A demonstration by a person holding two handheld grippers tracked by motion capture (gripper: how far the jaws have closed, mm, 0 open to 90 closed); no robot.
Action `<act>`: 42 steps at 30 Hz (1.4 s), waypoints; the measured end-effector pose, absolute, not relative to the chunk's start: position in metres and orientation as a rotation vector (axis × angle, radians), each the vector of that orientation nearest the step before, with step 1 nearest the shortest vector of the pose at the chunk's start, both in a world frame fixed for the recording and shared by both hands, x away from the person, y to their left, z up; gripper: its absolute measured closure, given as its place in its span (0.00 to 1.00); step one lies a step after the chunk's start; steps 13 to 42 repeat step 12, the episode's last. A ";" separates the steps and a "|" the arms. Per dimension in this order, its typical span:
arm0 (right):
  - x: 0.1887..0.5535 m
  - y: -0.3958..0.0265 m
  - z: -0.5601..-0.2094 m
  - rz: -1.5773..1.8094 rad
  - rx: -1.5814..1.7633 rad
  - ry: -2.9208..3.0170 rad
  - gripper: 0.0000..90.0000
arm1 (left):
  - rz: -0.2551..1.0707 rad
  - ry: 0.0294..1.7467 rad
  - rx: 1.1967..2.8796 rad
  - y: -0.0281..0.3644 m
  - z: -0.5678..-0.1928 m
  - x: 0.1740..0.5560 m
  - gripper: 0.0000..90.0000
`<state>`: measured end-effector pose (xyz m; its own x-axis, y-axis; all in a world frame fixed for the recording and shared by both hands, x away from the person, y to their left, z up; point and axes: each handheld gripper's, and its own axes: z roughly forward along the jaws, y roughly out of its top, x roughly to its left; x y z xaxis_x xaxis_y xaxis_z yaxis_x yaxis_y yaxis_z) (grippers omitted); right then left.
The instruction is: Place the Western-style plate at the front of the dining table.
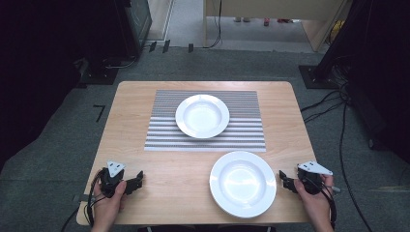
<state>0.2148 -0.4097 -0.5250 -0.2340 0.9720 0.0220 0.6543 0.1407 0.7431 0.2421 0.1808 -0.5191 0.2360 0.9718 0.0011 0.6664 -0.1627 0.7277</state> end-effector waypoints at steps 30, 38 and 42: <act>0.218 -0.411 -0.526 0.862 1.598 1.939 0.11 | 0.647 1.498 1.907 0.181 -0.519 0.243 0.11; 0.218 -0.411 -0.526 0.862 1.598 1.939 0.11 | 0.647 1.498 1.907 0.181 -0.519 0.243 0.11; 0.218 -0.411 -0.526 0.862 1.598 1.939 0.11 | 0.647 1.498 1.907 0.181 -0.519 0.243 0.11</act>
